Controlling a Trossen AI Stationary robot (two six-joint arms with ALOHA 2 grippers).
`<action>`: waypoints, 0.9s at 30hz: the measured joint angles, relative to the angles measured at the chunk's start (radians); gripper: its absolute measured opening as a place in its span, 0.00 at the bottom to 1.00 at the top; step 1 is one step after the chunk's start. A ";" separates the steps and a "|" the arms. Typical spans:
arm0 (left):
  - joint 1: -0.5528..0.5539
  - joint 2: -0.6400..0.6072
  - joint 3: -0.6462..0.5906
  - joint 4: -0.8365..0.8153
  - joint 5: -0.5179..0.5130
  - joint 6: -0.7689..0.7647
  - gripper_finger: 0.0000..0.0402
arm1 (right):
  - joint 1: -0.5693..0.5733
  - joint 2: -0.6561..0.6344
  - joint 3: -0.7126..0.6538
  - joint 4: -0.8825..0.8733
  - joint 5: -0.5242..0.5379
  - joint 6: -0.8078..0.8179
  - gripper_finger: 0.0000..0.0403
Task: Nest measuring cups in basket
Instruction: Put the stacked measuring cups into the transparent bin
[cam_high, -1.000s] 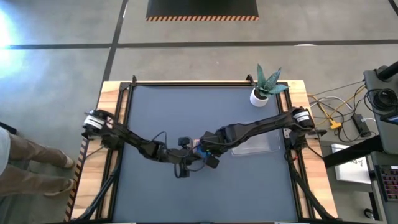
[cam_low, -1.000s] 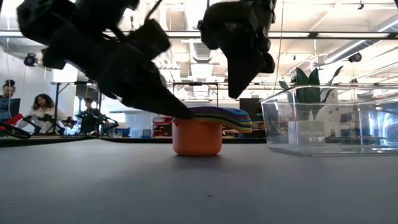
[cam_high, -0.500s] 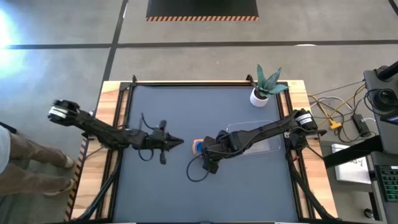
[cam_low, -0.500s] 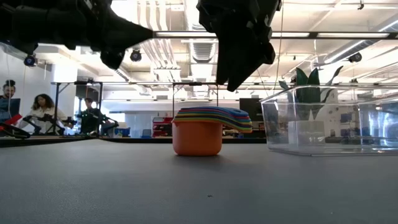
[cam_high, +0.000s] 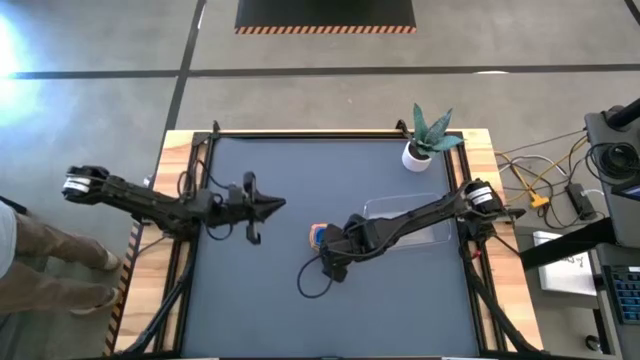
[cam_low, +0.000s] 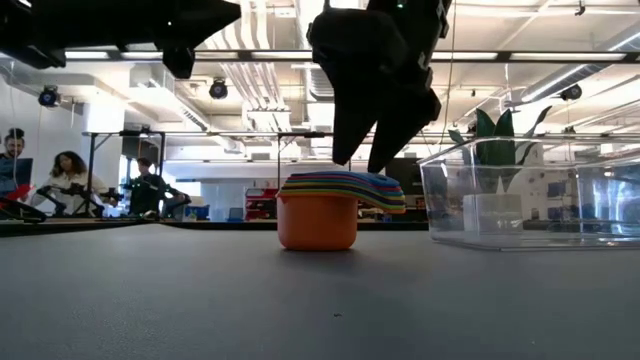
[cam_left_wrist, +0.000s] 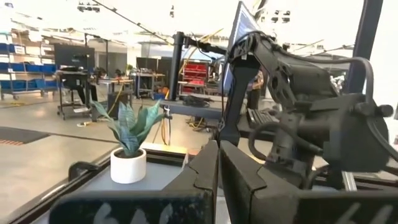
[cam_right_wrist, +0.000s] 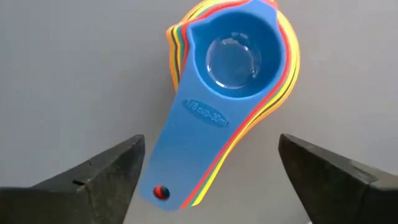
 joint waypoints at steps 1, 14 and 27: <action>0.005 0.000 0.003 -0.001 0.000 0.000 0.00 | -0.002 0.000 0.000 0.003 0.004 0.005 0.91; 0.067 0.006 0.086 -0.042 0.070 0.009 0.00 | -0.029 -0.001 -0.009 0.004 0.030 0.036 0.92; 0.069 0.008 0.102 -0.112 0.072 -0.017 0.00 | -0.028 0.040 -0.021 0.017 0.028 0.010 0.92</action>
